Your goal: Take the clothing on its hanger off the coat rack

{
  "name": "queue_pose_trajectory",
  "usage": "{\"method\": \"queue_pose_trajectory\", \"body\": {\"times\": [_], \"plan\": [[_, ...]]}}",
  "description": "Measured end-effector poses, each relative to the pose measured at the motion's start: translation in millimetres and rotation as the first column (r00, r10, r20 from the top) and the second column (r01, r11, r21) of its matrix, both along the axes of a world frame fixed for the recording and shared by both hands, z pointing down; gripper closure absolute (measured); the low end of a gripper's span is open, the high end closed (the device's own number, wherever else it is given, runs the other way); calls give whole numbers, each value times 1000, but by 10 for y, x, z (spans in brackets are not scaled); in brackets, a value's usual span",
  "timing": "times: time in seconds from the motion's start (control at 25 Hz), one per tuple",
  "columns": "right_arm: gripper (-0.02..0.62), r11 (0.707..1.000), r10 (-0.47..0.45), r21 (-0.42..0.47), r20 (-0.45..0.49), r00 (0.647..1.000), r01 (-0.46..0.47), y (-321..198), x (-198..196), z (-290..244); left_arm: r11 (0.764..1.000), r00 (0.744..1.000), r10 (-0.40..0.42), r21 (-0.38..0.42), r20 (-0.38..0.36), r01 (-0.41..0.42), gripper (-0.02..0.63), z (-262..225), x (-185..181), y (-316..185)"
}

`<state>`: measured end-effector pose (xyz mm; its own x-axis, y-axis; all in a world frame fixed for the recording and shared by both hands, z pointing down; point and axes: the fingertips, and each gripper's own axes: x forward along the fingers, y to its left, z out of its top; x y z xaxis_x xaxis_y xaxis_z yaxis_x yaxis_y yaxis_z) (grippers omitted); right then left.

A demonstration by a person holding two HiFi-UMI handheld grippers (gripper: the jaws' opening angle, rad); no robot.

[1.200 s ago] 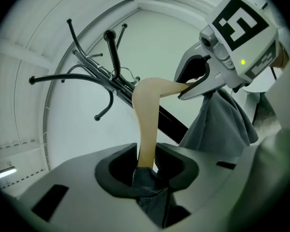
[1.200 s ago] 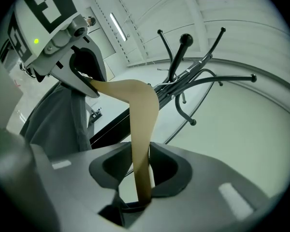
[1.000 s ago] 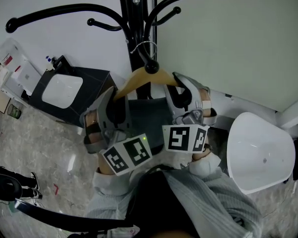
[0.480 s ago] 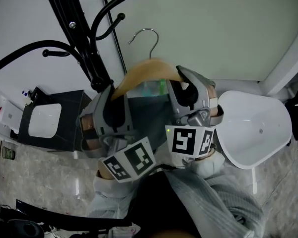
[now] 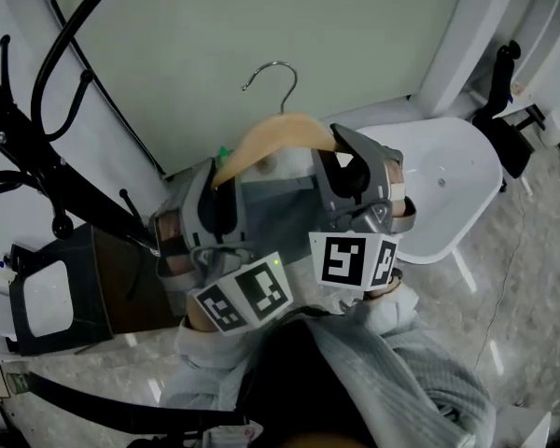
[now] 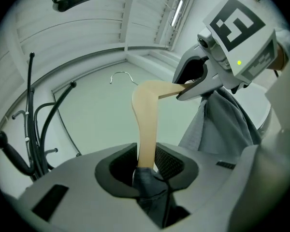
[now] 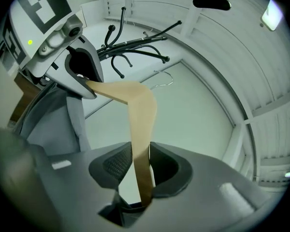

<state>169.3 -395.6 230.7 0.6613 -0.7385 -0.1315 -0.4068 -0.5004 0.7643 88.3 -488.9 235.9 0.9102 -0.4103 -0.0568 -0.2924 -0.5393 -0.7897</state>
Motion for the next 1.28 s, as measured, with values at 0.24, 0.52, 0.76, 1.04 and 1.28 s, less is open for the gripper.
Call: {"method": "queue_pose_trajectory", "body": {"times": [0.24,0.52,0.76,1.04,1.28], "plan": [[488,990,136,-23,20,990,-136,556,247,133,989,989,144,-38,18,-144,495,161,420,433],[488,976,214,-45,33,976,-212,1004,404,229,970,972,231,-87,48,-227,495,284,693,819],[488,970,239,-56,63,969,-235,1087,464,356,968,969,236,-102,69,-228,495,388,763,891],[489,971,237,-47,71,969,-234,1123,492,362,970,970,233,-86,71,-227,495,355,797,920],[489,973,231,-46,76,970,-228,1131,497,356,972,971,227,-75,73,-222,495,331,805,929]]}}
